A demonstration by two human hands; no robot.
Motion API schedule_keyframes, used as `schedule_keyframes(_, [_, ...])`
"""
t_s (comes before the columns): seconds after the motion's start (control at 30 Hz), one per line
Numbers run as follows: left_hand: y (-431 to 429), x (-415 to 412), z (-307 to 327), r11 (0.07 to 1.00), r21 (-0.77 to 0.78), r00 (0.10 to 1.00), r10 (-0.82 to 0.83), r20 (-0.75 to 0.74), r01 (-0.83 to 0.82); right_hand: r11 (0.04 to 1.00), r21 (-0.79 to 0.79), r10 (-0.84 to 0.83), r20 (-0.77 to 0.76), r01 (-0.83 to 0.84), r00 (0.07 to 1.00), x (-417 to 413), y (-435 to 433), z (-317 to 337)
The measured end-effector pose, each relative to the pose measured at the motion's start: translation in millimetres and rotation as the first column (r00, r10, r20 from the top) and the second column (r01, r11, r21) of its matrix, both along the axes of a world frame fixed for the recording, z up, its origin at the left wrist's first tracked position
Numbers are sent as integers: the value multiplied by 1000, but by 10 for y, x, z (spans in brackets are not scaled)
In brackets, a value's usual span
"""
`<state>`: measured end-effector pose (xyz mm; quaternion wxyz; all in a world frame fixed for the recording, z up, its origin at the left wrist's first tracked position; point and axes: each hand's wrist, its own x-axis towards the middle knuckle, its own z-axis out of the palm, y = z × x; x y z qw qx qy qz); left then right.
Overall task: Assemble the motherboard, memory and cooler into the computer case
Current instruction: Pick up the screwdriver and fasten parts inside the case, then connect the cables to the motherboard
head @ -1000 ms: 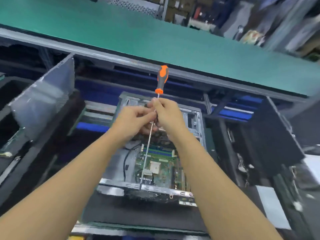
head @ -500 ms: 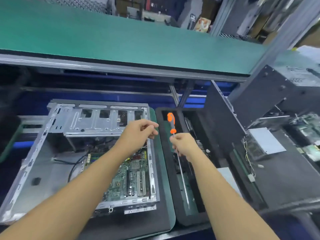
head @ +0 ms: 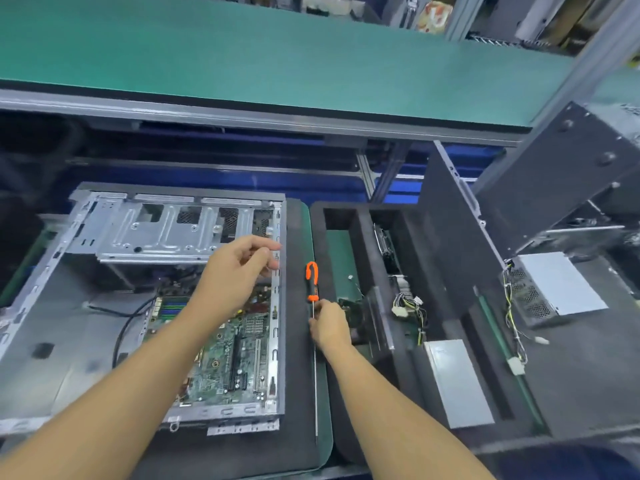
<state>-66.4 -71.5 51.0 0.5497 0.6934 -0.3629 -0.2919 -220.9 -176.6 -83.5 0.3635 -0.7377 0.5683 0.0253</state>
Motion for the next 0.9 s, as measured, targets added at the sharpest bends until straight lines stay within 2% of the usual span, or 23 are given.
schedule_keyframes(0.2, [240, 195, -63, 998, 11, 998, 57, -1, -57, 998, -17, -60, 167, 64, 984, -54, 8, 14])
schedule_keyframes(0.33, [435, 337, -131, 994, 56, 995, 97, -1, -97, 999, -52, 11, 87, -6, 996, 5, 3, 15])
schedule_keyframes(0.43, [627, 477, -214, 986, 117, 993, 117, -1, -116, 998, -55, -27, 77, 31, 997, 12, 33, 1])
schedule_keyframes(0.63, [1097, 1082, -393, 907, 388, 983, 114, 141, -161, 989, -42, -140, 16, 141, 990, -14, 91, 51])
schedule_keyframes(0.7, [1232, 1279, -452, 842, 513, 973, 58, 222, -167, 976, -81, -197, 68, 202, 978, -10, 105, 173])
schedule_keyframes(0.8, [1321, 1398, -549, 723, 687, 942, -177, 285, -72, 935, -188, -236, 303, 301, 923, 93, 134, 500])
schedule_keyframes(0.9, [1280, 1323, -630, 619, 771, 882, -435, 183, 145, 916, -310, -71, 497, 253, 865, 297, 270, 924])
